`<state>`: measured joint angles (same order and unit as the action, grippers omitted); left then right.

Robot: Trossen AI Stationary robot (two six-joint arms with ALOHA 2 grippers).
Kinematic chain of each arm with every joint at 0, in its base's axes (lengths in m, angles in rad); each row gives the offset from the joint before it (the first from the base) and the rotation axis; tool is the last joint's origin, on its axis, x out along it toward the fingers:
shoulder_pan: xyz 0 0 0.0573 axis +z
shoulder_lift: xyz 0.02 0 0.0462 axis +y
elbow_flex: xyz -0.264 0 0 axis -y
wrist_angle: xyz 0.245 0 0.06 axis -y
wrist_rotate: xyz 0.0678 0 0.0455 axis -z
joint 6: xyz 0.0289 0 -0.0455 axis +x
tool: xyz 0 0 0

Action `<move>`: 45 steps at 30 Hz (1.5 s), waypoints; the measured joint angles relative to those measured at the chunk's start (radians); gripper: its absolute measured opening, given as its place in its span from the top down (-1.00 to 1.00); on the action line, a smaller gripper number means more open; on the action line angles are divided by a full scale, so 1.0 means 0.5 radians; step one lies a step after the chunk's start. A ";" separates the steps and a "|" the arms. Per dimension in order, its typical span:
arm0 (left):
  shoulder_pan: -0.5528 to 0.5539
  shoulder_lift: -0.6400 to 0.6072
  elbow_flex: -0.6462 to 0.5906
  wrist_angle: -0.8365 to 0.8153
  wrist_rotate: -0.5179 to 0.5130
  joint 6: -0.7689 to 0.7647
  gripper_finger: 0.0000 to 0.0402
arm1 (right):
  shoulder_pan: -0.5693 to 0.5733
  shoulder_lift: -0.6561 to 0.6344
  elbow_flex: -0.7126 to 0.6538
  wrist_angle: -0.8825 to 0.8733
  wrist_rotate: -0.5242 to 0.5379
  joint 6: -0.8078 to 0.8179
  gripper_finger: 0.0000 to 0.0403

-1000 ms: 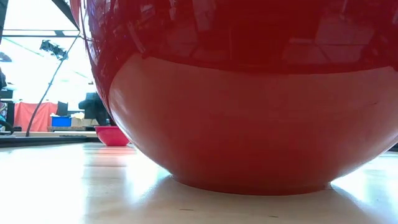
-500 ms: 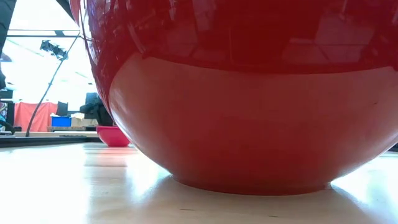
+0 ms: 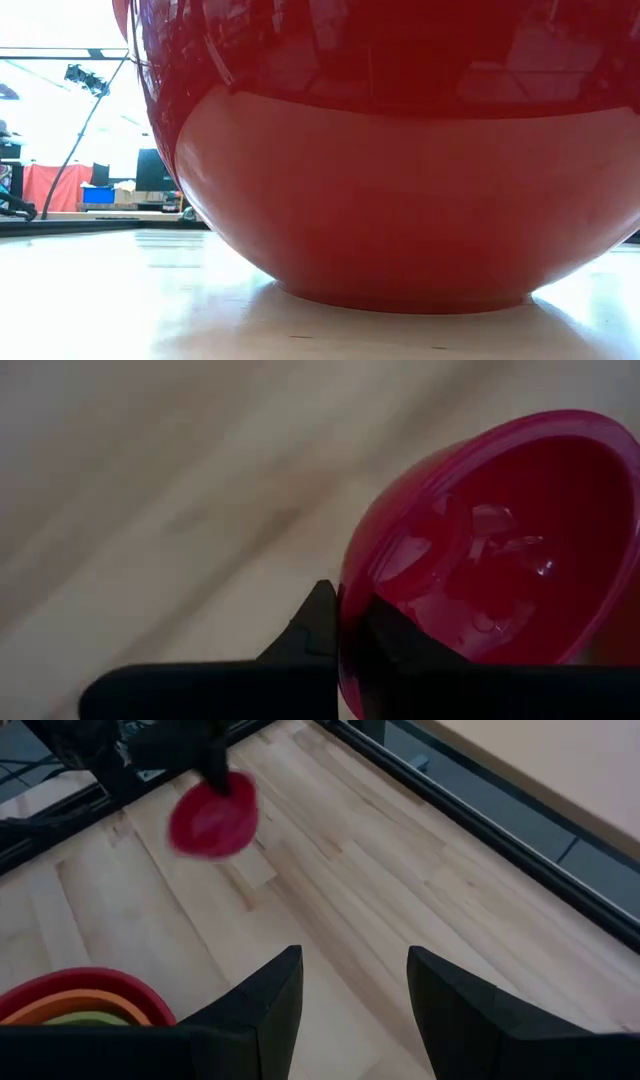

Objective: Nest bowls inside each other
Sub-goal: Stack the pink bowl on top of the blue bowl

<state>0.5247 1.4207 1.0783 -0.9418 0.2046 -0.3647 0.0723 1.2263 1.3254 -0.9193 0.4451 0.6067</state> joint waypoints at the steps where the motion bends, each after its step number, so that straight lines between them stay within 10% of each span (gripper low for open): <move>1: -0.111 0.001 0.044 0.022 -0.001 -0.078 0.95 | -0.012 0.000 0.000 0.002 -0.010 -0.024 0.07; 12: -1.019 0.268 0.629 0.363 -0.194 -0.755 0.95 | -0.111 0.000 0.000 0.139 -0.197 -0.249 0.07; 33: -1.570 1.515 1.769 -0.205 -0.113 -0.611 0.95 | -0.071 -0.005 0.000 0.168 -0.266 -0.181 0.07; 45: -1.608 1.549 1.771 -0.211 -0.144 -0.605 -0.09 | 0.010 -0.005 0.001 0.167 -0.231 -0.112 0.07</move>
<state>-0.2794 2.1950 1.9640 -1.0475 0.1326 -0.6671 0.0775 1.2236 1.3257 -0.8356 0.3298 0.5507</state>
